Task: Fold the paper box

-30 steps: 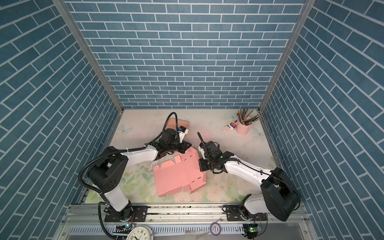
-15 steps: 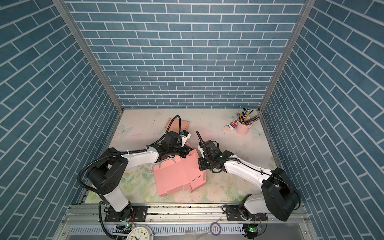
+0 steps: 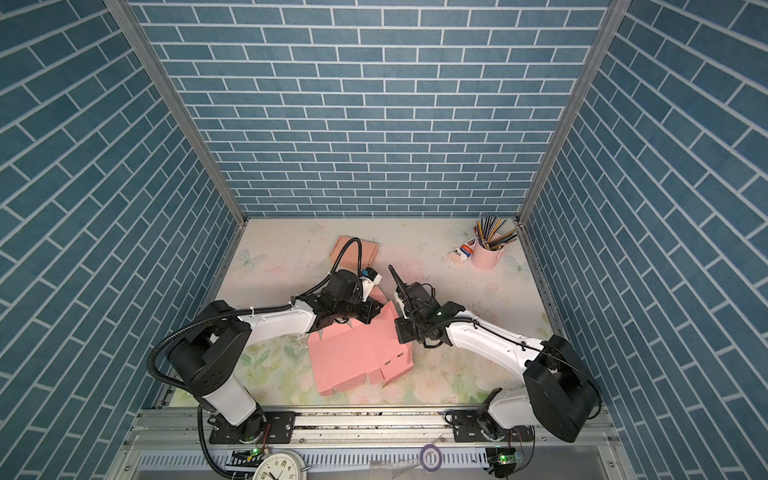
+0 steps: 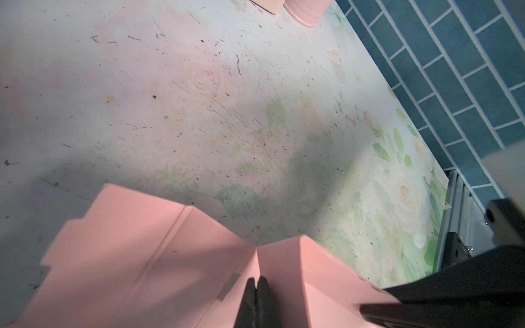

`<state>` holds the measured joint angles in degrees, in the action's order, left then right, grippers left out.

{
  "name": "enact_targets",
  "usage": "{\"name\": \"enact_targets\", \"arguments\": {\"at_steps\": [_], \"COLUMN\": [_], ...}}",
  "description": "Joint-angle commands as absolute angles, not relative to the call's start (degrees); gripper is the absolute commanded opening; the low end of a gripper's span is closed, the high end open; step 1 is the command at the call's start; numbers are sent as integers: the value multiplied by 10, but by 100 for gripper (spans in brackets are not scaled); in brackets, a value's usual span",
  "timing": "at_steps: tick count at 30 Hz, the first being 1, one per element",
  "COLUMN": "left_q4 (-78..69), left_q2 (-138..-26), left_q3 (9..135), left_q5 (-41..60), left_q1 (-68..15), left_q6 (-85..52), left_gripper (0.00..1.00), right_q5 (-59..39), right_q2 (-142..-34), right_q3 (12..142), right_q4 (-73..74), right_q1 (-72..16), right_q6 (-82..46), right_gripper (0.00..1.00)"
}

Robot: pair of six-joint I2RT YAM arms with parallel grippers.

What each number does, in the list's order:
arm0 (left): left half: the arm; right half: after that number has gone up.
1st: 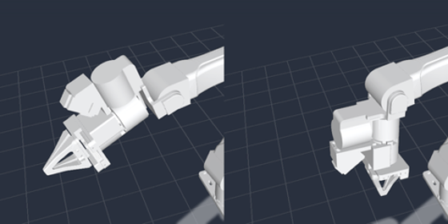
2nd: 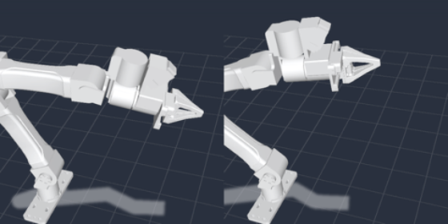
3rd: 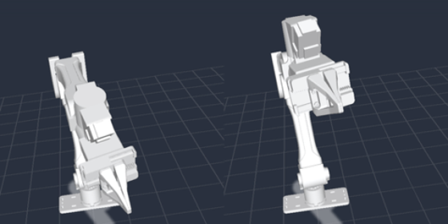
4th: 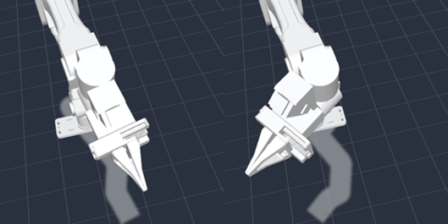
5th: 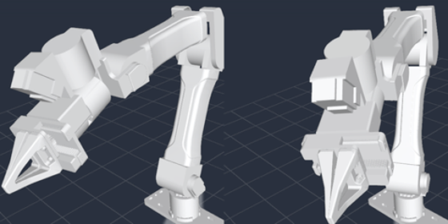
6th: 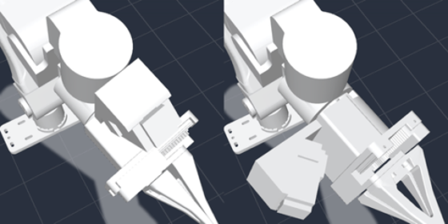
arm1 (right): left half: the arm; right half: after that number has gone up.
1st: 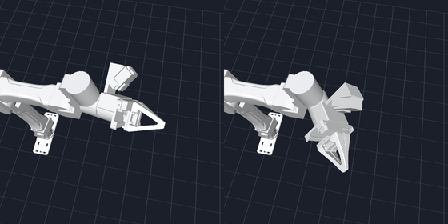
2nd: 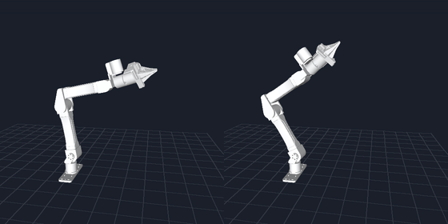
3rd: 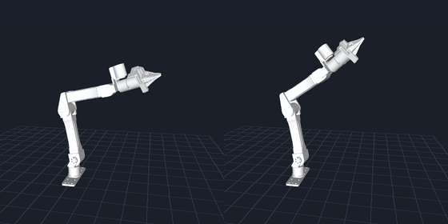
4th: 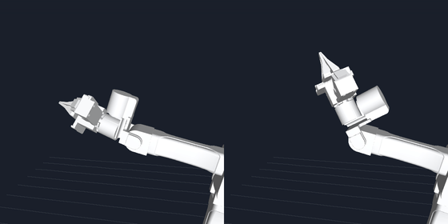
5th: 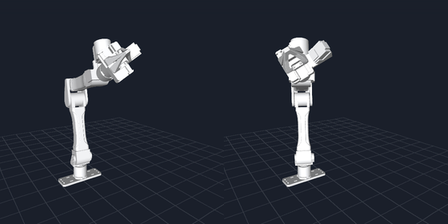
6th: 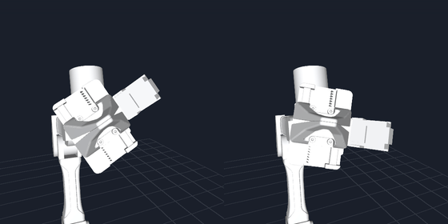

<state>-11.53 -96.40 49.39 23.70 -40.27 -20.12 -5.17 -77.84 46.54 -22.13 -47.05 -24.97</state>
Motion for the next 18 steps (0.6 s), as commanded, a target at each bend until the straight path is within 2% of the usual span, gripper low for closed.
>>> {"name": "enact_targets", "arguments": {"at_steps": [1, 12, 18], "left_q4": [-125, -125, -133], "left_q2": [-943, -886, -833], "left_q3": [479, 402, 360], "left_q5": [242, 229, 169], "left_q1": [-406, -341, -335], "left_q6": [-205, -213, -228], "left_gripper": [0, 1, 22], "right_q5": [-22, 1, 13], "right_q2": [-783, -765, -772], "right_q3": [483, 473, 472], "right_q4": [-244, -254, -261], "right_q1": [-477, -480, -480], "right_q6": [-231, -230, -232], "right_gripper": [0, 0, 0]}}
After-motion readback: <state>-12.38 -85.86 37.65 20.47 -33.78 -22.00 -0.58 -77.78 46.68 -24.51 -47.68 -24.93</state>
